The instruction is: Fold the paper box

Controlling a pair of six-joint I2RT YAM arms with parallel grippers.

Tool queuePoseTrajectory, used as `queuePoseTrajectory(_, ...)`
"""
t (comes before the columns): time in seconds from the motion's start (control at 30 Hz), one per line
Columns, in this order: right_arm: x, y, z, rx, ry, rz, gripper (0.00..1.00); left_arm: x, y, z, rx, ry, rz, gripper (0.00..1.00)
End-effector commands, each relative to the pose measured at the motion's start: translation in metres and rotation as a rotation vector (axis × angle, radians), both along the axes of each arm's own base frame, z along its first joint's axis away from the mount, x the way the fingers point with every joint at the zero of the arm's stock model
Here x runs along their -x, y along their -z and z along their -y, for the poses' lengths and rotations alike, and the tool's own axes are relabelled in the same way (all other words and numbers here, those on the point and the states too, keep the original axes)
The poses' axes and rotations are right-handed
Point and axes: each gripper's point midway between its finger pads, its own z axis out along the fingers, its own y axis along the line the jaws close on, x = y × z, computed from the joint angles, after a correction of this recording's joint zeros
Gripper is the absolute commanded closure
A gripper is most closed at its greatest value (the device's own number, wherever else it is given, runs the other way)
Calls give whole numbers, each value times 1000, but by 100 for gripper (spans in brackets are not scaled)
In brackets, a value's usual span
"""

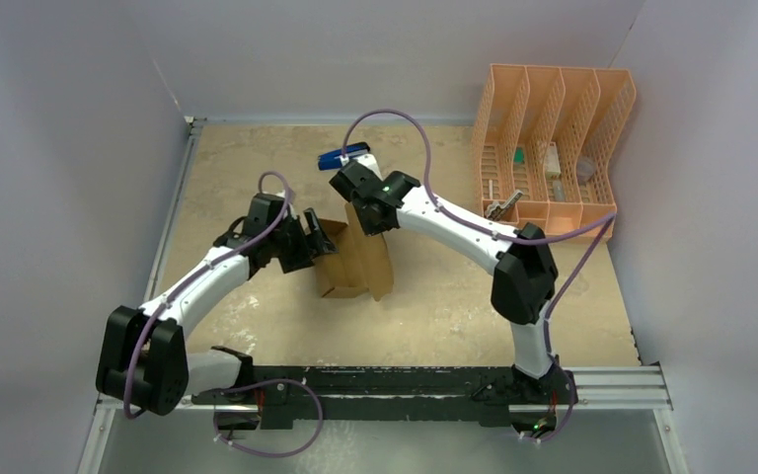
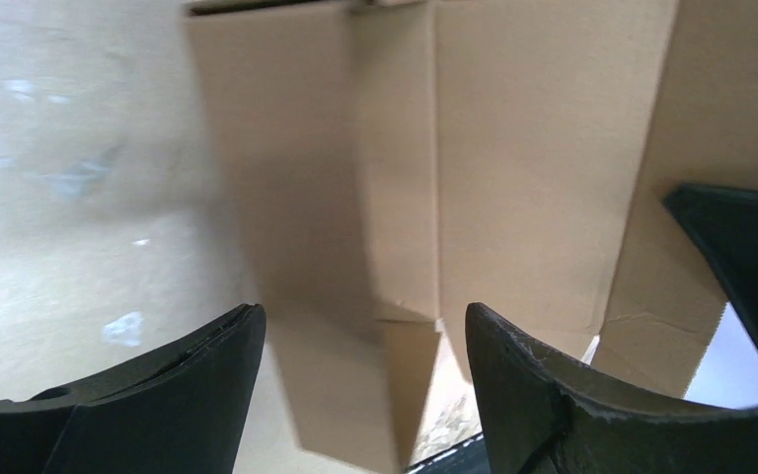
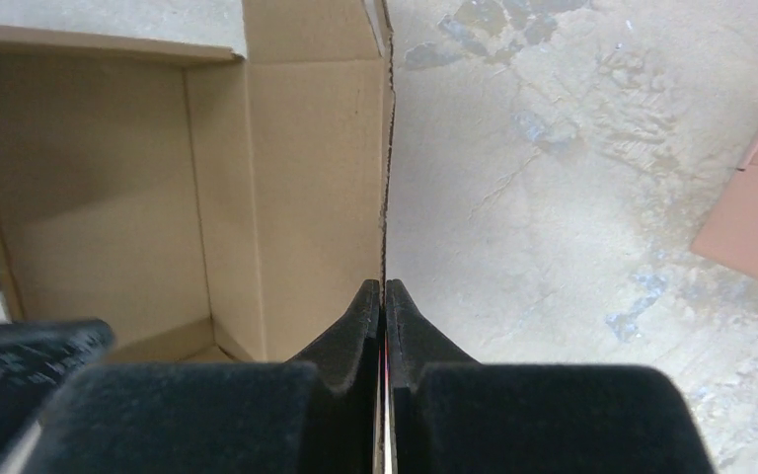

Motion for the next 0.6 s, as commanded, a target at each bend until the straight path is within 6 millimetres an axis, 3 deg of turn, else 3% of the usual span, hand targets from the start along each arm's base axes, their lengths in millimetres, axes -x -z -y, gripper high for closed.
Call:
queuePoseTrajectory(0.0,-2,-16,6,95,12,47,96,-31,-27,28,62,-40,107,26)
queuePoseTrajectory(0.2,-4,-37,3,170,14,116,95,-29,-24,16,-3,-64,115,26)
queuePoseTrajectory(0.4,-7,-56,-2,223,-6,179,94,-37,-24,54,170,0,144,28)
queuePoseTrajectory(0.57,-6,-54,-6,223,-22,176,86,-46,-27,63,182,22,163,28)
